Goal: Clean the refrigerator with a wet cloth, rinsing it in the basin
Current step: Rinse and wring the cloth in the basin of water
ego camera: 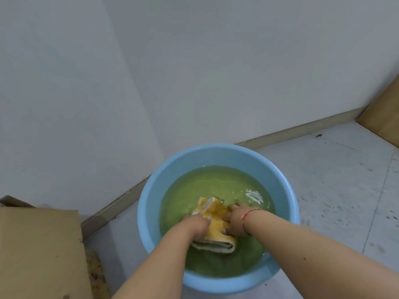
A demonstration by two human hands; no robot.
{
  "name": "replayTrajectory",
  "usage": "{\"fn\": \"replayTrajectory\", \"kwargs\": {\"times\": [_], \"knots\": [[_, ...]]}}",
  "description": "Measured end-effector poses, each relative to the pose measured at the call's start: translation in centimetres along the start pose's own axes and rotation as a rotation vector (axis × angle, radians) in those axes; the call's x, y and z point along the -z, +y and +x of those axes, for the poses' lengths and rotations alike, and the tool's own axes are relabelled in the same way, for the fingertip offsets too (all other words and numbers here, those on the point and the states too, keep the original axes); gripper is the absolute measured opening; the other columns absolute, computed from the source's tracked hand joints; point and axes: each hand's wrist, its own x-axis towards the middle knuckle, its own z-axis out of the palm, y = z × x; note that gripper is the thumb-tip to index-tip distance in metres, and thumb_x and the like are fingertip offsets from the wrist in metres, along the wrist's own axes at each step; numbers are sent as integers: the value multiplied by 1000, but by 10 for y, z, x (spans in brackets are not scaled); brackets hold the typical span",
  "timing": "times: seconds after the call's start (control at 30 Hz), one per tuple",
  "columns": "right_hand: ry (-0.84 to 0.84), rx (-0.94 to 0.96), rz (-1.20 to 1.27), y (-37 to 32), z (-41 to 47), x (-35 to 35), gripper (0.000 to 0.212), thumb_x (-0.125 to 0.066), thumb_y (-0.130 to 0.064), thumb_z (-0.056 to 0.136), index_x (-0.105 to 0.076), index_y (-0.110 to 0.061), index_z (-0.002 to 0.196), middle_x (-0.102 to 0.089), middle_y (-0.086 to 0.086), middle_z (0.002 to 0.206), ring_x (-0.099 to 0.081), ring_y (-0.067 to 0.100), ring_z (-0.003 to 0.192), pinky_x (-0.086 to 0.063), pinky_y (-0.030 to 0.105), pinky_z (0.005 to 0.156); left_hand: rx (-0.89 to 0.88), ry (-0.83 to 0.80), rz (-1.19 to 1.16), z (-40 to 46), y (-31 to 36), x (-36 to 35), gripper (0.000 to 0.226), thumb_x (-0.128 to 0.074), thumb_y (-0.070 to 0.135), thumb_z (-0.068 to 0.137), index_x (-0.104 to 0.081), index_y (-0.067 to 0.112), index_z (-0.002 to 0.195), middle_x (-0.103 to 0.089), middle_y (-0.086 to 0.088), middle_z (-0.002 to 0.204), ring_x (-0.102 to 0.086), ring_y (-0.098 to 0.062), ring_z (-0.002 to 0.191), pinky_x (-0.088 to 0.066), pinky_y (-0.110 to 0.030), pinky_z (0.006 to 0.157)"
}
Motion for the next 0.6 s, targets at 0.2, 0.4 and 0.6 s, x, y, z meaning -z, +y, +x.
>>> {"fn": "replayTrajectory", "kwargs": {"times": [0.2, 0.4, 0.6], "knots": [[175, -210, 388, -15, 18, 1, 78, -53, -51, 83, -27, -14, 146, -34, 11, 146, -35, 32, 133, -33, 47, 109, 105, -33, -302, 21, -23, 1, 52, -41, 38, 98, -49, 3, 135, -49, -15, 141, -46, -32, 128, -35, -42, 110], [249, -38, 754, -35, 20, 18, 25, -46, -42, 94, -56, -22, 85, -60, 6, 91, -55, 21, 80, -51, 34, 82, 247, -242, -1020, 14, -17, 8, 50, -44, 39, 98, -72, 0, 84, -72, -22, 84, -68, -33, 77, -54, -44, 81], [234, 200, 1126, -27, -7, 28, 23, -68, -13, 85, -57, -20, 104, -57, 0, 82, -57, 15, 66, -54, 28, 63, 191, -280, -1243, 15, -8, 17, 41, -44, 22, 93, -73, -5, 81, -70, -24, 79, -68, -36, 68, -56, -51, 71]]}}
